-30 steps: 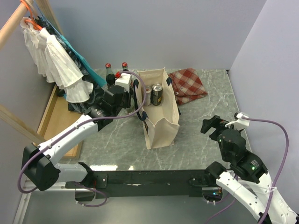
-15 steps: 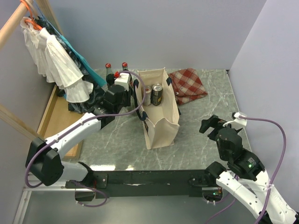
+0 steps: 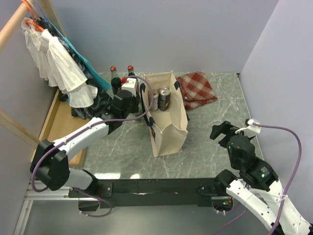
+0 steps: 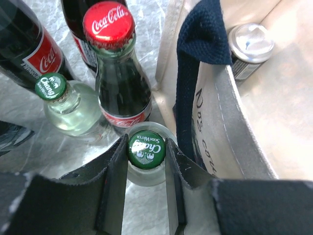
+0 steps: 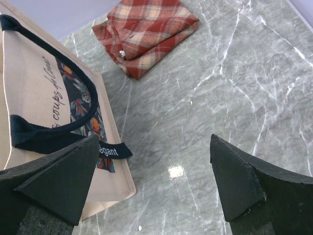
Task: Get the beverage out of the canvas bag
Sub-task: Place the drink at the center of the board.
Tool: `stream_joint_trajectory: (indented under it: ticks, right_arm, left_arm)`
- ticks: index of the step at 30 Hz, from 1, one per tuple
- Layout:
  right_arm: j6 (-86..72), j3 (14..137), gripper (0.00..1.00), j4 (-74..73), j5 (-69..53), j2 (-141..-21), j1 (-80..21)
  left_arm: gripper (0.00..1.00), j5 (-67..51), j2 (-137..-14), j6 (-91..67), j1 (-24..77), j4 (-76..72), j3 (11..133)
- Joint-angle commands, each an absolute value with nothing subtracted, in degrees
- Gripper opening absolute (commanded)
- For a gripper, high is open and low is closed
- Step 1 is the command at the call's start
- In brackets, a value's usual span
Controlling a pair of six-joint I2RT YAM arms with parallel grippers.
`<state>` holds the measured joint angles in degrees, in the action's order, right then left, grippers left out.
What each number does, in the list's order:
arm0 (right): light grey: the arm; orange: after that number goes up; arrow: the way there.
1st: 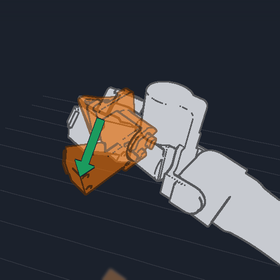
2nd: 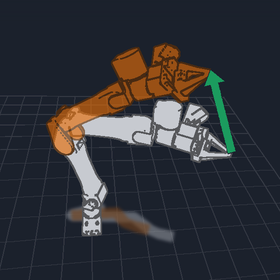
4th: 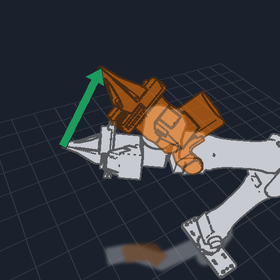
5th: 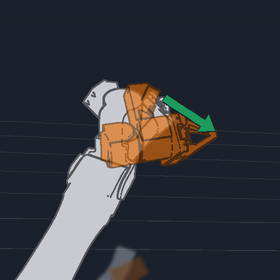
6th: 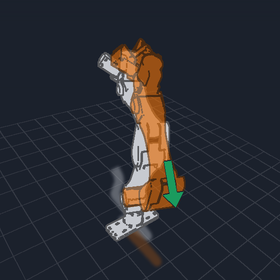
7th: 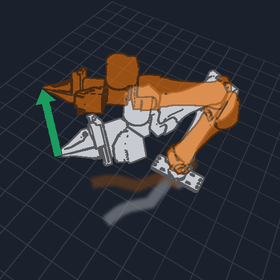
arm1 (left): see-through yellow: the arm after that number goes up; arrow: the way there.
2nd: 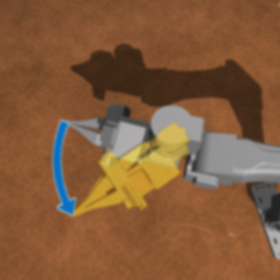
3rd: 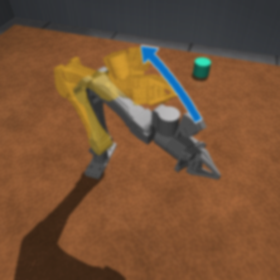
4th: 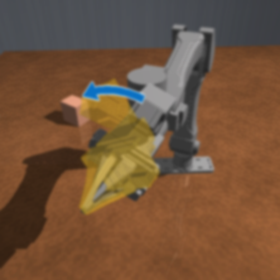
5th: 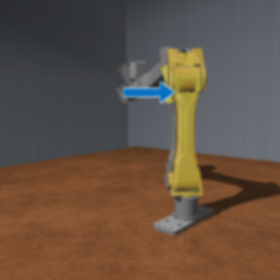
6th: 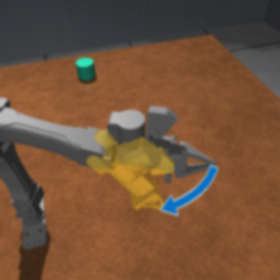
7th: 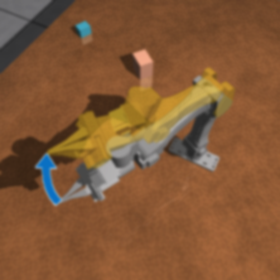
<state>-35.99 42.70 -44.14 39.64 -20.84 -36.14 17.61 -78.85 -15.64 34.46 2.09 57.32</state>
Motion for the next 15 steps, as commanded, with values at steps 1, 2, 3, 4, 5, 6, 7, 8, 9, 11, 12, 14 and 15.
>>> stream_joint_trajectory:
  ticks: [1,2,3,4,5,6,7,8,9,11,12,14,15]
  right_arm:
    - [-36.56,42.28,1.00,-42.80,41.22,-21.44,-36.47]
    - [-36.56,42.28,1.00,-42.80,41.31,-21.53,-36.39]
    - [-36.48,42.28,1.00,-42.80,41.13,-21.53,-36.47]
    - [-36.47,42.28,1.00,-42.80,41.13,-21.71,-36.47]
    - [-36.56,42.28,1.00,-42.80,41.13,-21.71,-36.47]
    - [-36.56,42.28,1.00,-42.80,41.22,-21.45,-36.47]
    - [-36.48,42.19,1.00,-42.63,41.13,-21.36,-36.39]
    - [-36.47,42.19,1.00,-42.63,41.13,-21.36,-36.47]
    - [-36.39,42.10,1.00,-42.63,41.13,-21.27,-36.47]
    - [-36.39,42.01,1.00,-42.54,41.13,-21.09,-36.47]
    - [-36.47,42.01,1.00,-42.45,41.05,-21.01,-36.39]
    - [-36.47,41.92,1.00,-42.45,41.04,-21.09,-36.39]
    - [-36.30,42.01,1.00,-42.45,41.13,-21.18,-36.39]
  left_arm:
    - [0.01,16.61,-76.73,-17.75,34.28,-10.11,58.01]
    - [0.01,16.61,-76.73,-17.93,34.28,-10.19,57.75]
    - [0.01,16.61,-76.82,-17.93,34.28,-10.46,57.40]
    - [0.01,16.61,-76.82,-17.93,34.28,-10.55,57.22]
    - [0.01,16.70,-76.82,-17.93,34.28,-10.81,57.04]
    - [0.01,17.05,-76.90,-18.02,34.28,-11.33,56.61]
    - [0.01,17.05,-76.90,-18.02,34.28,-11.77,56.17]
    - [0.01,17.05,-76.82,-17.93,34.28,-12.21,55.90]
    - [0.01,16.96,-76.90,-17.84,34.28,-12.56,55.46]
    - [0.01,16.79,-77.43,-17.75,34.28,-13.18,55.28]
    - [0.01,16.79,-77.61,-17.75,34.28,-13.27,55.20]
    - [0.01,16.87,-78.22,-17.49,34.28,-13.54,55.28]
    - [0.01,16.87,-78.40,-17.40,34.36,-13.62,55.37]
